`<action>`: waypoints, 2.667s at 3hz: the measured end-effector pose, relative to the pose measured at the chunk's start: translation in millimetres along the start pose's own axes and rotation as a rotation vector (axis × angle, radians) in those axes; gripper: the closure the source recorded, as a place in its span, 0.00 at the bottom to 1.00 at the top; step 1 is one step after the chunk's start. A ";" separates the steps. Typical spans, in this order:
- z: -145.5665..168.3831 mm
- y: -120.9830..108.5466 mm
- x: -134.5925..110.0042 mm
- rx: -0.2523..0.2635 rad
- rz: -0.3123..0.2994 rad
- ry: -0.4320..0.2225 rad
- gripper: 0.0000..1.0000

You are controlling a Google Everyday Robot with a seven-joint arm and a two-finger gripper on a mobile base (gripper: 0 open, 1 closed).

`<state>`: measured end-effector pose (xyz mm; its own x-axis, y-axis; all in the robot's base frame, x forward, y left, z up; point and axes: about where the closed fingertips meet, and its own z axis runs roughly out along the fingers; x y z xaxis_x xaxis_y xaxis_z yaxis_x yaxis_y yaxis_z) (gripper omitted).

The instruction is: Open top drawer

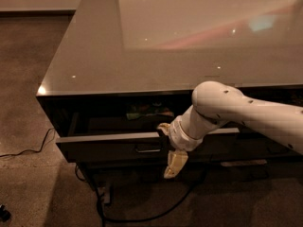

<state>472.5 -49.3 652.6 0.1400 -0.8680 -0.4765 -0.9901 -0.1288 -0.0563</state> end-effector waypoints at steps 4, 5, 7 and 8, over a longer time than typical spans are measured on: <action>-16.9 18.3 -5.5 -0.050 0.008 0.028 0.86; -22.1 17.6 -8.5 -0.050 0.008 0.028 0.62; -50.5 43.6 -6.5 -0.037 0.047 0.065 0.15; -91.2 61.7 -19.6 0.034 0.050 0.058 0.00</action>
Offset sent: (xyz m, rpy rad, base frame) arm -0.0576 -0.0322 0.0021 -0.1295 0.0841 0.0113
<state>409.8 -84.0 738.5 0.0899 -0.8993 -0.4280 -0.9956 -0.0693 -0.0636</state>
